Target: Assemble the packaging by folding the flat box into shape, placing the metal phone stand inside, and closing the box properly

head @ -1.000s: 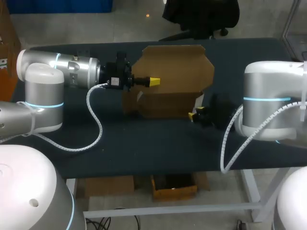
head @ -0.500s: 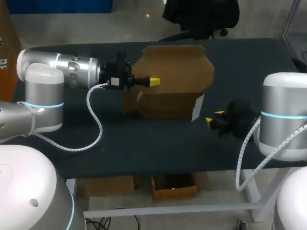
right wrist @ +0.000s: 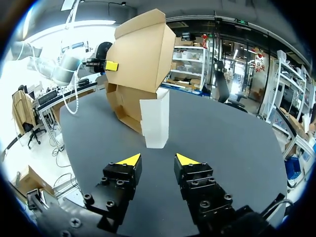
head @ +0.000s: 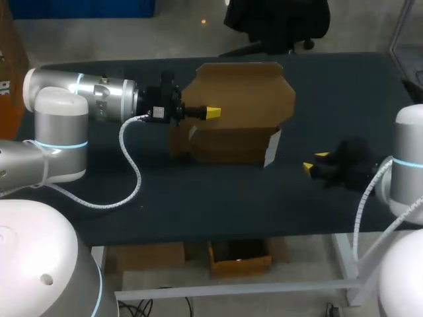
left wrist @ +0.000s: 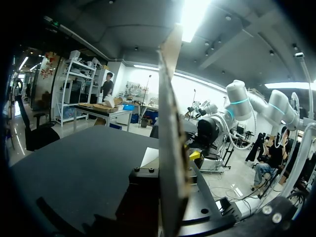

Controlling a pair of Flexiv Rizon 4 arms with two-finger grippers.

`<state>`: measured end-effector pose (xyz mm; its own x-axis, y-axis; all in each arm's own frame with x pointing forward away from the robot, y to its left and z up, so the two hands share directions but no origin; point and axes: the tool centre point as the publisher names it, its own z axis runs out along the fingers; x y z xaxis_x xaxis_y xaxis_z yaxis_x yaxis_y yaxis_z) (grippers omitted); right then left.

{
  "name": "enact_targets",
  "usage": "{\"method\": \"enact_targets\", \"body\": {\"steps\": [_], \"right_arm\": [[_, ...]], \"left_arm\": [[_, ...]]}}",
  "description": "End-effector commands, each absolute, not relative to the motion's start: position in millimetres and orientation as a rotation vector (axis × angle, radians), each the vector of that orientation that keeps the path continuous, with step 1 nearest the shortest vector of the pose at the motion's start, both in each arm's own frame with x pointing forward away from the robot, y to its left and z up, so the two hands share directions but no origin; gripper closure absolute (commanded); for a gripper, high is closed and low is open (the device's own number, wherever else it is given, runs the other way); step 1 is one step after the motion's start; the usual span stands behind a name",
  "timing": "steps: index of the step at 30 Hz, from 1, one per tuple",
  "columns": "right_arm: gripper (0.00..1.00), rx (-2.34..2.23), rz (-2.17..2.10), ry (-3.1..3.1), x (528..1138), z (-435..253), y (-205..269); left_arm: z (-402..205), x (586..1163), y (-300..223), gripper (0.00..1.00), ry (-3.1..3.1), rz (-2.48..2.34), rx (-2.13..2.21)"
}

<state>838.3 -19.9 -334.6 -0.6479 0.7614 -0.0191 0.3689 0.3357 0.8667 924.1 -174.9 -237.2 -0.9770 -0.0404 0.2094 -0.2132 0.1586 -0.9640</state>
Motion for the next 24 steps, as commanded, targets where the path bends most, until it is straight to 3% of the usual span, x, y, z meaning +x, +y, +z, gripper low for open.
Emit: {"method": "enact_targets", "body": {"steps": [1, 24], "right_arm": [[0.6, 0.946, 1.299, 2.285, 848.8, -335.3, -25.3], [0.58, 0.696, 1.318, 2.413, 892.8, -343.3, -7.0]], "left_arm": [[-240.3, 924.8, -175.2, 1.0, -2.282, 1.939, 0.251], [-240.3, 924.8, -175.2, 1.0, -2.282, 1.939, 0.251]]}}
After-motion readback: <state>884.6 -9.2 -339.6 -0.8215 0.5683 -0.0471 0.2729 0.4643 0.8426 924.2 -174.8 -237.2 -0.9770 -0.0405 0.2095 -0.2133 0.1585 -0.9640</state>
